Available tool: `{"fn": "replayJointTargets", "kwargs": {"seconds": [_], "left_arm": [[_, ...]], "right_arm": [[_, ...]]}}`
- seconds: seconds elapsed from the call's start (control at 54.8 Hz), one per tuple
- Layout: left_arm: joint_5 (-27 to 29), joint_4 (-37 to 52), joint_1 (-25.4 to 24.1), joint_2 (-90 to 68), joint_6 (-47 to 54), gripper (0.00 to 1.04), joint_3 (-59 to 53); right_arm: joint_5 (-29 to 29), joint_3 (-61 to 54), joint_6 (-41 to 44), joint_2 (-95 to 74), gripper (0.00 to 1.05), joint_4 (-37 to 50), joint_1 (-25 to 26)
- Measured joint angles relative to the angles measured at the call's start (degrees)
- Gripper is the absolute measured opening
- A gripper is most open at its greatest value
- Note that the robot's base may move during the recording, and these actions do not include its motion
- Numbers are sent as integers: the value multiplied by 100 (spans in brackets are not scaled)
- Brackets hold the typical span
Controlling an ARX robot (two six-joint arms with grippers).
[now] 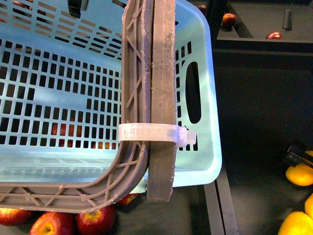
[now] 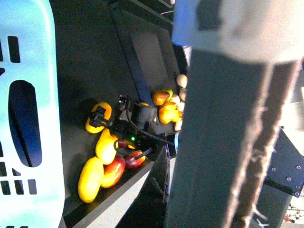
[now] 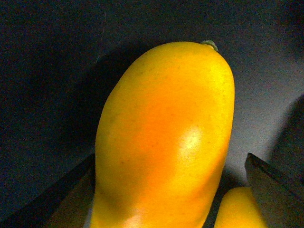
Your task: Pick mango and avocado into basket
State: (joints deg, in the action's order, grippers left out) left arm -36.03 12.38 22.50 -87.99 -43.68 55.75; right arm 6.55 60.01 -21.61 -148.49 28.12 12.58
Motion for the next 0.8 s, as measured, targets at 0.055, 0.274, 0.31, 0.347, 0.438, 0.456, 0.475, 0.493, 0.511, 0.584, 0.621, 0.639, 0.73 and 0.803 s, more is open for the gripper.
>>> {"fn": "replayJointTargets", "kwargs": {"seconds": [0.055, 0.274, 0.31, 0.347, 0.438, 0.456, 0.475, 0.493, 0.511, 0.584, 0.621, 0.639, 0.73, 0.803], "left_arm": [[-2, 0, 0, 0, -2, 7, -2], [-4, 0, 0, 2, -4, 7, 0], [-4, 0, 0, 2, -4, 7, 0], [-4, 0, 0, 2, -4, 7, 0], [-4, 0, 0, 2, 0, 7, 0], [-4, 0, 0, 2, 0, 7, -2], [-4, 0, 0, 2, 0, 7, -2], [-4, 0, 0, 2, -2, 7, 0], [-4, 0, 0, 2, -2, 7, -2], [-4, 0, 0, 2, -2, 7, 0], [-4, 0, 0, 2, -2, 7, 0], [-4, 0, 0, 2, -2, 7, 0], [-4, 0, 0, 2, 0, 7, -2], [-4, 0, 0, 2, -2, 7, 0]], "right_arm": [[2, -28, 4, 11, 85, 13, 0], [-46, -57, 2, 20, 60, 79, 0], [-42, -59, 2, 20, 60, 92, 0], [-42, -63, 4, 20, 59, 111, 2], [-52, -87, 7, 20, 58, 140, 4], [-52, -92, 7, 20, 58, 146, 4], [-50, -98, 11, 20, 58, 151, 7], [-50, -105, 13, 20, 58, 157, 7], [-50, -120, 13, 20, 58, 175, 9], [-59, -168, 17, 24, 58, 219, 15], [-59, -186, 20, 28, 58, 232, 22], [-59, -201, 20, 31, 58, 236, 24], [-59, -262, 37, 44, 58, 267, 33], [-59, -332, 46, 70, 58, 308, 37]]}}
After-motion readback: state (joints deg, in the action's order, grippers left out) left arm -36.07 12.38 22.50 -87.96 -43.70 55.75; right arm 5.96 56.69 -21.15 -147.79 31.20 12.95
